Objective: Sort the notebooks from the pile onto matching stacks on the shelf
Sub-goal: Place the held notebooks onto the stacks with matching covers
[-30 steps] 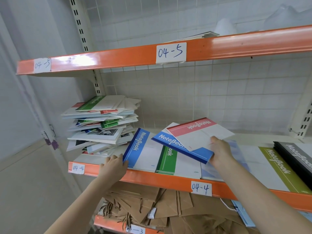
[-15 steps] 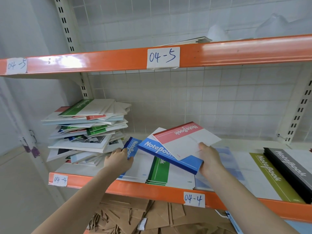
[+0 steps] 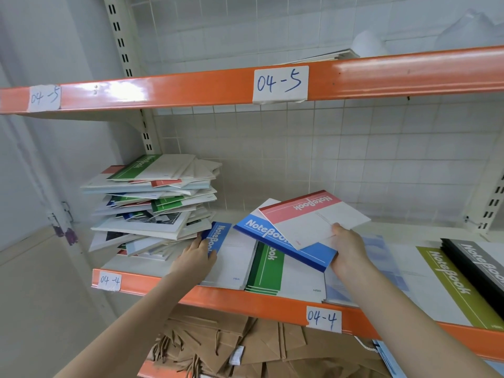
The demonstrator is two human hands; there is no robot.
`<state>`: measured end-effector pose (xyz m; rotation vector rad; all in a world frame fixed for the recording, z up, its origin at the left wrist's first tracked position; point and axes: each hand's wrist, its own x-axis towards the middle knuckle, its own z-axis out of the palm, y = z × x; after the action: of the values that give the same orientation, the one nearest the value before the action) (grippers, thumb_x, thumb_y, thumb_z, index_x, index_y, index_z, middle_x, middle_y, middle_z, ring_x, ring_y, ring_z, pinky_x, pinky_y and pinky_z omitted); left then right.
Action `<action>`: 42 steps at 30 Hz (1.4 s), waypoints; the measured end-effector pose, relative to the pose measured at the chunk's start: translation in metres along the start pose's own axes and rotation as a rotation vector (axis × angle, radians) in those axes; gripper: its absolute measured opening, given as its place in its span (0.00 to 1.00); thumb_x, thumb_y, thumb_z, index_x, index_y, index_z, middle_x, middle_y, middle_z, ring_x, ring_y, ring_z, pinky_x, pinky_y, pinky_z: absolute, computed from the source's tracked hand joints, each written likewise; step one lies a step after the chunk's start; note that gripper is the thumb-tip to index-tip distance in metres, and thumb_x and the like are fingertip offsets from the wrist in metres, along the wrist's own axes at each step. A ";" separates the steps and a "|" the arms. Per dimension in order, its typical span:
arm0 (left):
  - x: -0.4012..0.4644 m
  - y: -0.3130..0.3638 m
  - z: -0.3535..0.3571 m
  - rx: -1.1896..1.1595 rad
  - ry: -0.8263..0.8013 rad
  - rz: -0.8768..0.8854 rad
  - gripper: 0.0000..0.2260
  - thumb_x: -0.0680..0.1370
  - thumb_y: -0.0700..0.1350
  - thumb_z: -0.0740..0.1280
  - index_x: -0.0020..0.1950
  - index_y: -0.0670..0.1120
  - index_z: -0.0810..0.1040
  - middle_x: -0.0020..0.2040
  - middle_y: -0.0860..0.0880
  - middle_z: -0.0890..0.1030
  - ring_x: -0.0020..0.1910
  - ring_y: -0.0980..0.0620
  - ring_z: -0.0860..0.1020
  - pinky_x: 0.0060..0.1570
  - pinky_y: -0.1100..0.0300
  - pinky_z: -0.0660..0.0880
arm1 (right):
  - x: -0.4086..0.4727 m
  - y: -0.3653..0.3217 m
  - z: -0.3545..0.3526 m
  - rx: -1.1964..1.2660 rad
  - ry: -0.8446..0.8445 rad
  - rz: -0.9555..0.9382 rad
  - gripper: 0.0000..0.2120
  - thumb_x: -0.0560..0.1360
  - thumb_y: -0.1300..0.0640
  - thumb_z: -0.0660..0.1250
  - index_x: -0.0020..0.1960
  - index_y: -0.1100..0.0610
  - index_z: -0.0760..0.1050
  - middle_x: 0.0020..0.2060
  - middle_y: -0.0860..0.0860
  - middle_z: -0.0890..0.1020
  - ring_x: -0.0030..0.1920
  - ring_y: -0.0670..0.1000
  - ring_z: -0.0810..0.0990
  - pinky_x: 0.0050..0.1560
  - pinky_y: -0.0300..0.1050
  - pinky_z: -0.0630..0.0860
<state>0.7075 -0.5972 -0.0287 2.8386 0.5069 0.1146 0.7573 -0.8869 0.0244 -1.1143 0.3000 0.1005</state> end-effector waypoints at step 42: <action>-0.066 0.052 -0.090 -1.436 0.595 -0.116 0.06 0.80 0.36 0.62 0.55 0.44 0.72 0.38 0.50 0.78 0.28 0.61 0.76 0.30 0.67 0.74 | -0.002 0.003 0.007 -0.232 0.023 -0.238 0.10 0.82 0.55 0.53 0.52 0.58 0.71 0.45 0.52 0.80 0.42 0.53 0.79 0.44 0.49 0.77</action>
<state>0.6513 -0.6460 0.0696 1.3302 0.4128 0.8894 0.7563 -0.8796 0.0252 -1.3742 0.1769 -0.0913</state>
